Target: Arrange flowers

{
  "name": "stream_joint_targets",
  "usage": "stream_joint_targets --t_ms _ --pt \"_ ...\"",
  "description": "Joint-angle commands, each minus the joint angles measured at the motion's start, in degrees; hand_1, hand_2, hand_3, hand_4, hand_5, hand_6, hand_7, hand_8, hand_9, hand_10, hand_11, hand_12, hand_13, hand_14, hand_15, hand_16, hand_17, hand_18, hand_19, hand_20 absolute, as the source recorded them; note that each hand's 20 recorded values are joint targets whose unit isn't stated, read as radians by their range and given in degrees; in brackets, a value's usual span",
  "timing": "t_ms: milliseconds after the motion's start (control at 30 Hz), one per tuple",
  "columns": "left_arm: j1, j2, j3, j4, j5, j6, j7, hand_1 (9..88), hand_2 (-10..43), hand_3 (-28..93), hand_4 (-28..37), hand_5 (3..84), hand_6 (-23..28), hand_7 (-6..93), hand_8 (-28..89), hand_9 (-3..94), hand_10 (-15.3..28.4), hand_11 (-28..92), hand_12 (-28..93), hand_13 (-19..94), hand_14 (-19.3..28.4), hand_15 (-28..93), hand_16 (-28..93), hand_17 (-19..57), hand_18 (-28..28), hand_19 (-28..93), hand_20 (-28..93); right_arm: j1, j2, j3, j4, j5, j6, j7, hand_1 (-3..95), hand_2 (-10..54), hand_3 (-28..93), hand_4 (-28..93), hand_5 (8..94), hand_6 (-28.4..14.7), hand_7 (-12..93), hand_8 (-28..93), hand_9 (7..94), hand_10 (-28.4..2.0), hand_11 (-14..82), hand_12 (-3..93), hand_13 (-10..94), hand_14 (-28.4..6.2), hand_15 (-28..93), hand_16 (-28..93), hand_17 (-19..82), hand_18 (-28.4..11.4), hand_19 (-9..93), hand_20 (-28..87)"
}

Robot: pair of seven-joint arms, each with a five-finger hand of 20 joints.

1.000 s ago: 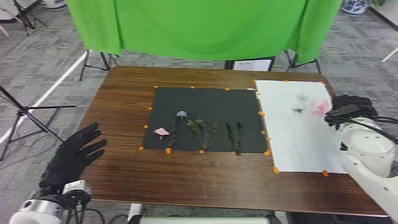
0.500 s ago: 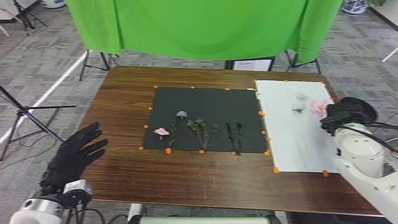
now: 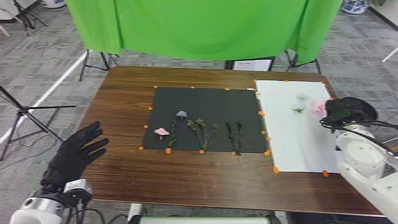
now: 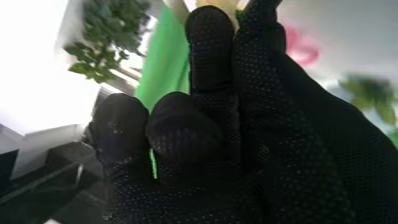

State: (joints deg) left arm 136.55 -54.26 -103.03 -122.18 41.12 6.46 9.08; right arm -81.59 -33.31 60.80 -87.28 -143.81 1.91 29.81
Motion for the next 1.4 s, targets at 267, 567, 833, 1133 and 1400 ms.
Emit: stream_joint_targets --t_ms 267,567,833,1133,1400 --pt "1.09 -0.30 -0.09 -0.40 0.31 -0.26 -0.39 26.9 -0.6 70 -24.7 29.8 4.0 20.0 -10 22.1 11.6 20 18 19 16.1 32 1 -9.4 23.7 42 9 6.61 -3.75 -4.60 -15.04 5.02 10.32 -7.56 50.4 -9.5 86 -28 73.2 2.5 46 2 90.7 -2.1 13.2 48.2 80 -2.7 78 34 47 -19.7 93 61" --pt "-0.05 -0.47 0.82 -0.20 0.32 -0.20 -1.11 27.1 -0.3 69 -24.8 29.9 4.1 19.8 -10 22.2 11.7 20 18 19 16.3 32 1 -9.4 23.8 42 9 18.50 -16.01 -16.95 -13.56 8.34 8.07 -14.48 47.5 -9.5 88 -24 72.9 2.8 46 4 90.9 -2.4 12.8 48.1 80 -3.0 78 34 46 -19.5 93 61" --pt "0.02 -0.39 0.82 -0.23 0.24 0.09 -0.95 27.4 0.1 69 -25.0 30.2 4.2 19.9 -10 22.6 11.9 21 18 19 16.8 33 1 -9.4 23.9 42 8 22.01 -24.10 -22.63 -10.67 7.92 3.68 -15.96 47.2 -9.5 87 -23 72.6 3.1 46 3 90.7 -2.5 12.6 47.9 79 -3.2 78 34 46 -19.4 93 61" --pt "-0.36 -0.23 1.16 0.07 0.19 -0.03 -0.93 27.5 0.3 68 -24.8 30.5 4.4 19.9 -10 22.9 12.2 21 18 19 17.0 33 0 -9.5 24.2 42 8 22.56 -29.32 -25.76 -5.80 4.64 0.56 -14.62 48.2 -9.5 86 -26 72.1 3.2 46 3 90.0 -2.3 12.1 47.5 79 -3.2 79 34 46 -19.2 93 61" --pt "-0.91 -0.17 1.50 0.40 0.20 -0.14 -0.86 27.8 1.1 67 -23.9 30.6 4.7 19.4 -10 23.1 12.3 20 18 19 17.5 33 0 -9.6 24.4 43 8 22.37 -30.79 -26.53 -3.42 3.56 -0.60 -13.44 48.3 -9.5 85 -26 71.9 3.3 46 3 89.8 -2.2 12.2 47.3 79 -3.2 79 34 45 -19.2 93 61"
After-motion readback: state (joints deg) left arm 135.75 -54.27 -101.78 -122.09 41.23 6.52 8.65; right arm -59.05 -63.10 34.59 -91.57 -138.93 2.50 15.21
